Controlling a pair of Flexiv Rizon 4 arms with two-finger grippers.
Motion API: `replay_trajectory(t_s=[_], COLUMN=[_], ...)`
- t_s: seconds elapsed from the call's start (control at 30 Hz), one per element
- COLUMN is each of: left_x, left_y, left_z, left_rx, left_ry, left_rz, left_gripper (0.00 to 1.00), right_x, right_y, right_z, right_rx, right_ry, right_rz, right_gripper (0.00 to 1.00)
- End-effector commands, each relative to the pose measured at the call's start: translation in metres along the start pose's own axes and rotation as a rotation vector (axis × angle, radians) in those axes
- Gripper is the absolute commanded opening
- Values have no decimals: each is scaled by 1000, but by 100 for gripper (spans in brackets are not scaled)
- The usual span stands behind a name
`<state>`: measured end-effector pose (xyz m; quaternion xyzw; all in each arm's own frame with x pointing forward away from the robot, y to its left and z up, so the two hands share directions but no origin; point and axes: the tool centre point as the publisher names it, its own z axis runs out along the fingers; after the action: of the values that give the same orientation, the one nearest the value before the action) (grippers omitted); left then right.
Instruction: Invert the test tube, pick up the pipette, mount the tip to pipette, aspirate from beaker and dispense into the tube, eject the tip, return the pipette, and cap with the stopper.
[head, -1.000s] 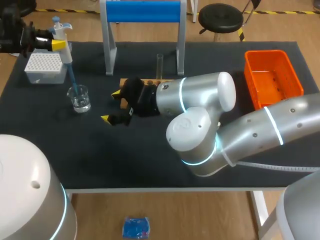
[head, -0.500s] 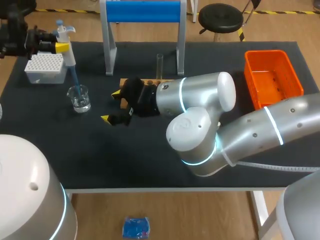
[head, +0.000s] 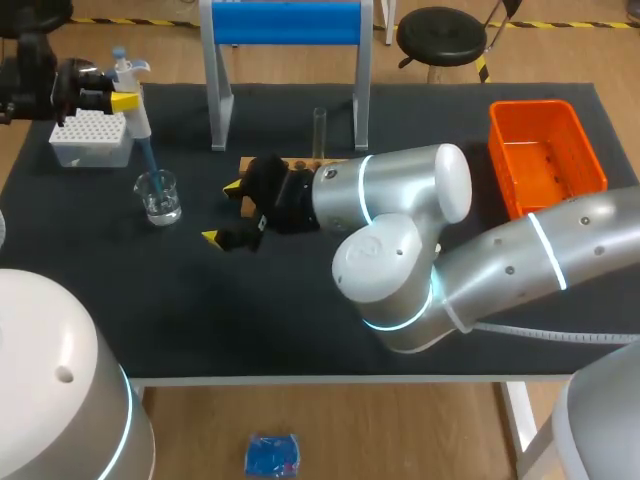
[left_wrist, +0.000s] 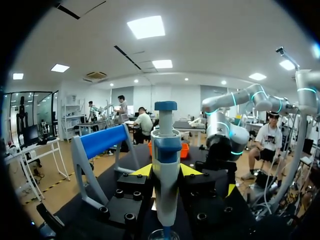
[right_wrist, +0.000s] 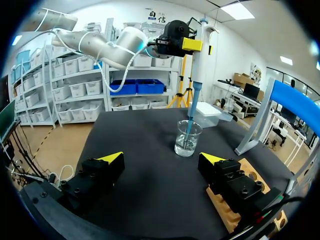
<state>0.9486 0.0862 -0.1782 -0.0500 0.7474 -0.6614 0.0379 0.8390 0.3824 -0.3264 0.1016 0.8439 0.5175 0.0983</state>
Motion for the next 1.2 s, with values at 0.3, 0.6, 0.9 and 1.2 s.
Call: replay_trajectory(t_s=[0.3, 0.6, 0.9, 1.2], left_x=[-5, -5, -5, -5], left_y=[12, 15, 16, 16], left_z=[0, 0, 0, 0], left_rx=[4, 11, 14, 12], left_ry=[2, -3, -5, -5], left_rz=[-14, -19, -24, -33], left_gripper=[0, 0, 0, 0], right_x=[1, 1, 1, 1], right_y=[-1, -1, -1, -1], right_z=[2, 2, 2, 2], right_rx=[-4, -4, -4, -4], right_ry=[-1, -1, -1, -1], right_rz=[0, 0, 0, 0], right_gripper=[100, 100, 100, 100])
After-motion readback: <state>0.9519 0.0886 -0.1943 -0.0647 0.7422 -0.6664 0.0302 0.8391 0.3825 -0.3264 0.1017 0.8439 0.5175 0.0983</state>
